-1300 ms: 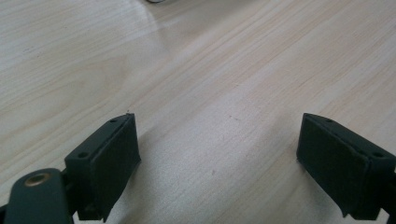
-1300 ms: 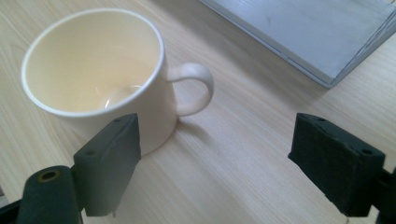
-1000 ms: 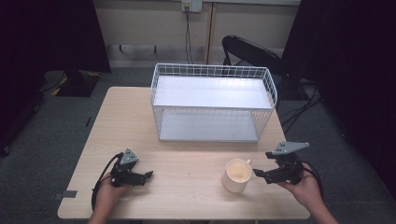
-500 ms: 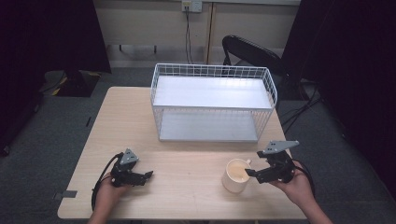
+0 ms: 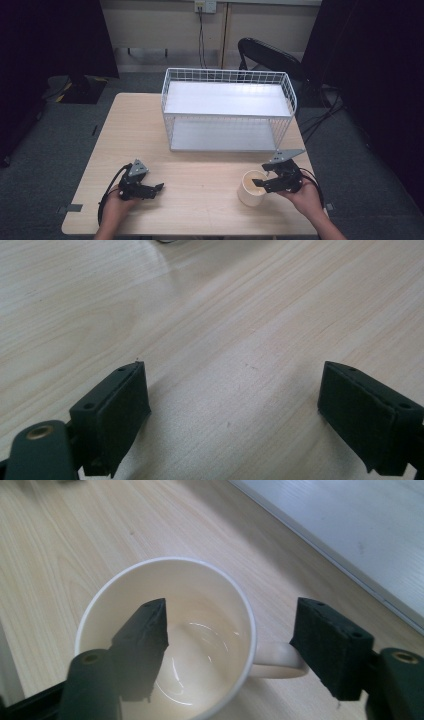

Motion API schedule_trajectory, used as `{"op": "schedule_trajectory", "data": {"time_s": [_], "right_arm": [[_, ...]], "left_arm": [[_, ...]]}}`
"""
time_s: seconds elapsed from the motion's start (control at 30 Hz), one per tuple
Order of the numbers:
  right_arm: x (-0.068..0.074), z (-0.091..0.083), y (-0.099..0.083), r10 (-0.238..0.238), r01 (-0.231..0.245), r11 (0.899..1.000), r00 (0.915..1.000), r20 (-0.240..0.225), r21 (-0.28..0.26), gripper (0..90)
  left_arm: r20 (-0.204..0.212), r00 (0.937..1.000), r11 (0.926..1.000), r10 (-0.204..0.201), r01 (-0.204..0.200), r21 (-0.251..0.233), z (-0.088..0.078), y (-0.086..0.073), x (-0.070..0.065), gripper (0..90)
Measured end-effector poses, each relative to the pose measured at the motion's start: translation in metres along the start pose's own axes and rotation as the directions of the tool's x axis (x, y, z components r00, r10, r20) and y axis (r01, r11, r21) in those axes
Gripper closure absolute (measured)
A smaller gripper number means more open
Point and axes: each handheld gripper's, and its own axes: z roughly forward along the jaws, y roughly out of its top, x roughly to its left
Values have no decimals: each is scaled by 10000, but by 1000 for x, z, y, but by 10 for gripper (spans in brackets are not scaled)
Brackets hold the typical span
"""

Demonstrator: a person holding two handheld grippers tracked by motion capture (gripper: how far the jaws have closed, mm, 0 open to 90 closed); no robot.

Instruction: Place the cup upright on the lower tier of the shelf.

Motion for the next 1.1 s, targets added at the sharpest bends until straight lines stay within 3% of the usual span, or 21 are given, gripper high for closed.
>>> {"op": "schedule_trajectory", "data": {"time_s": [0.23, 0.4, 0.5, 0.8, 1.1], "right_arm": [[-1, 8, 3, -50, 48, 9997, 9999, 98, 222, 413], [-4, 13, 6, -12, -9, 9987, 9991, 413, 510, 554], [-4, 15, 6, -75, 49, 9986, 9987, 497, 535, 582], [-6, 22, 3, 6, -36, 9959, 9995, 326, 909, 787], [-7, 19, 1, 80, -149, 9973, 9954, 958, 720, 824]], "left_arm": [[2, 10000, 10000, 0, 0, -1, 0, 0, 0, 126], [2, 10000, 10000, 1, -1, 1, 0, 0, 0, 126], [3, 10000, 10000, -8, 8, -2, 0, 0, 0, 126], [2, 10000, 10000, -3, 3, -2, 0, 0, 0, 126], [2, 10000, 10000, -8, 8, -2, 0, 0, 0, 126]]}}
